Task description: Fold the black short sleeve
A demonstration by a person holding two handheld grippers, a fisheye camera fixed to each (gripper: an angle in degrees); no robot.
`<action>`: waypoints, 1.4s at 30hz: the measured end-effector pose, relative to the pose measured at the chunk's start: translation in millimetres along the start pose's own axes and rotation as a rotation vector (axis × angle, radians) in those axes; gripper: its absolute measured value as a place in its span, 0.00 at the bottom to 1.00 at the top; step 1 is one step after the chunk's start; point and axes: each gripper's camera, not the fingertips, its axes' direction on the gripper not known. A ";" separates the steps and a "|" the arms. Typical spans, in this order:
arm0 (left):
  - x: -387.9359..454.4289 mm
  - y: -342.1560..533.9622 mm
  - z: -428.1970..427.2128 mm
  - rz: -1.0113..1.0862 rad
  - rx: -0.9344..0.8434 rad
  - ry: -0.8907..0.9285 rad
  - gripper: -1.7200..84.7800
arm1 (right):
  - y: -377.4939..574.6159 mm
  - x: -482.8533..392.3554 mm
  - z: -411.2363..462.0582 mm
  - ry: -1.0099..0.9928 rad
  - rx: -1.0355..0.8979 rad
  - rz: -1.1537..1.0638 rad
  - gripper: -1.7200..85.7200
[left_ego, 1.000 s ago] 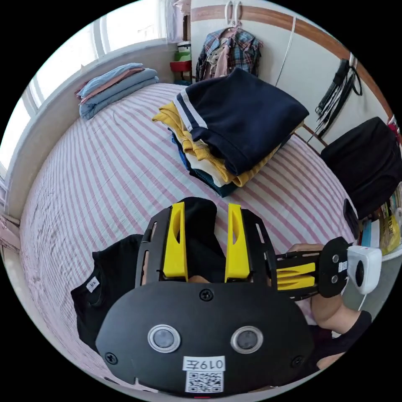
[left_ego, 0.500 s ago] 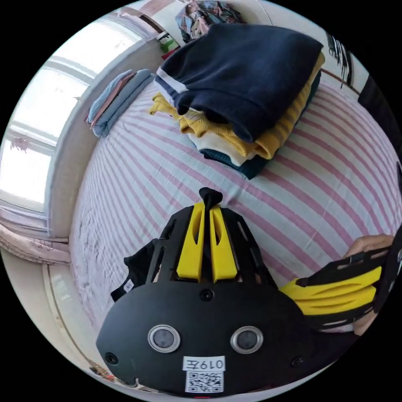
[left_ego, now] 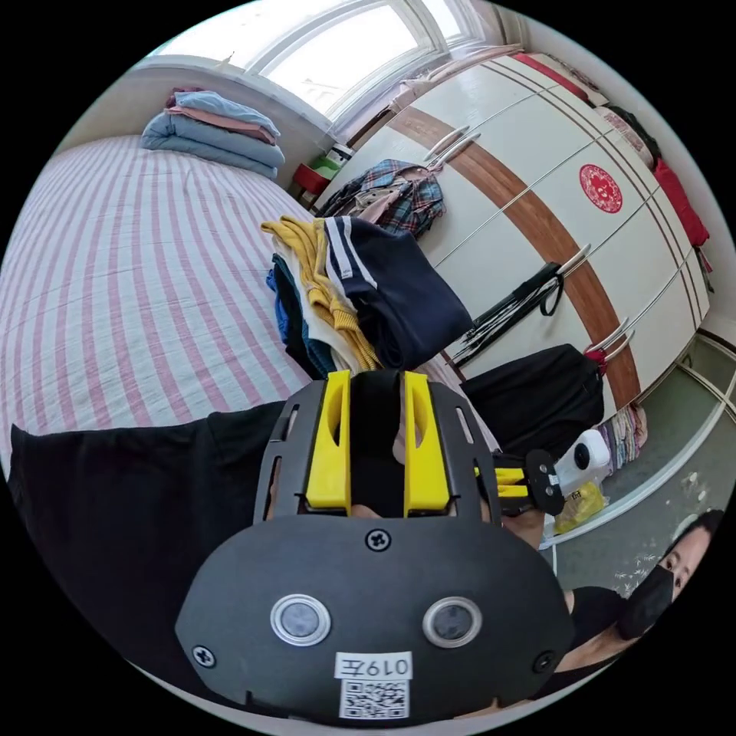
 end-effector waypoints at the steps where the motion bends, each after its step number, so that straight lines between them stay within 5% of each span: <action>1: 1.1 -1.2 -2.0 -0.003 0.009 0.000 0.13 | -0.9 1.5 8.5 -0.001 -0.042 0.015 0.02; 7: 9.4 -5.0 -51.7 -0.041 0.141 -0.058 0.10 | 1.0 16.0 14.6 -0.056 -0.073 0.132 0.02; 11: 21.4 9.3 -53.2 -0.016 -0.025 0.085 0.06 | 12.1 21.5 0.4 -0.167 -0.058 0.100 0.02; 17: 61.4 42.8 -29.4 0.059 -0.227 -0.167 0.04 | 21.8 24.7 14.1 0.069 -0.203 0.164 0.02; 21: 57.5 46.4 -106.7 -0.084 0.104 0.115 0.04 | 31.9 34.5 -6.3 -0.105 -0.021 0.187 0.06; 23: 78.8 47.5 -122.9 -0.008 0.070 0.153 0.05 | 39.8 37.8 -13.8 -0.203 0.059 0.162 0.09; 27: 179.6 77.7 -114.7 0.339 -0.089 -0.269 0.07 | 54.1 52.5 -12.5 -0.160 0.075 0.243 0.09; 35: 247.4 88.9 -84.3 0.490 -0.179 -0.572 0.05 | 79.1 75.5 -5.7 -0.239 0.152 0.296 0.03; 39: 278.0 104.4 -206.7 0.413 -0.006 -0.448 0.04 | 87.7 69.7 -35.5 -0.148 0.266 0.266 0.02; 42: 279.3 153.0 -321.7 0.343 0.028 -0.553 0.04 | 110.7 68.9 -83.2 -0.279 0.527 0.236 0.01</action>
